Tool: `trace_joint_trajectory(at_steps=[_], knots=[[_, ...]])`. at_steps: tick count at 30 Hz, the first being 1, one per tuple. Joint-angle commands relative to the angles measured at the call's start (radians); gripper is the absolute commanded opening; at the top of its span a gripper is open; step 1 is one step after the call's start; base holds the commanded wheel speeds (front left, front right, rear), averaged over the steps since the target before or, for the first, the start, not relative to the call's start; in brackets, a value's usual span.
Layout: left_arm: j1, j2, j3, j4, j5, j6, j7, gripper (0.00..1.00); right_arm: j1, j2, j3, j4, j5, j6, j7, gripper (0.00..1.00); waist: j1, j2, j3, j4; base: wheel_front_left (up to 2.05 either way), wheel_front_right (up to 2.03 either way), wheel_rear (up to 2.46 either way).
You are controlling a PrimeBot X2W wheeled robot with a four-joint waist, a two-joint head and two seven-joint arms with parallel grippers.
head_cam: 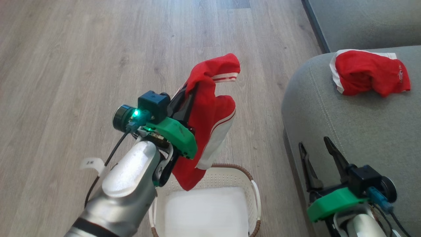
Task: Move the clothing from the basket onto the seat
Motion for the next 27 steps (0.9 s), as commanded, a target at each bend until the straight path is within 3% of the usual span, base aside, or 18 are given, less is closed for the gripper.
trace_joint_trajectory(at_steps=[1,27], knots=[[-0.041,0.024,0.047,-0.030,0.008,0.006,-0.014,0.00,-0.023,0.003,0.013,-0.044,-0.007,0.000,-0.007,1.00,0.0000,0.0000,0.000,-0.001,0.00,0.00,0.00],[-0.033,-0.004,0.110,-0.004,0.060,-0.025,-0.014,0.00,0.003,0.017,-0.012,-0.049,-0.013,0.000,-0.007,1.00,0.0000,0.0000,0.002,0.008,0.00,0.00,0.00]])
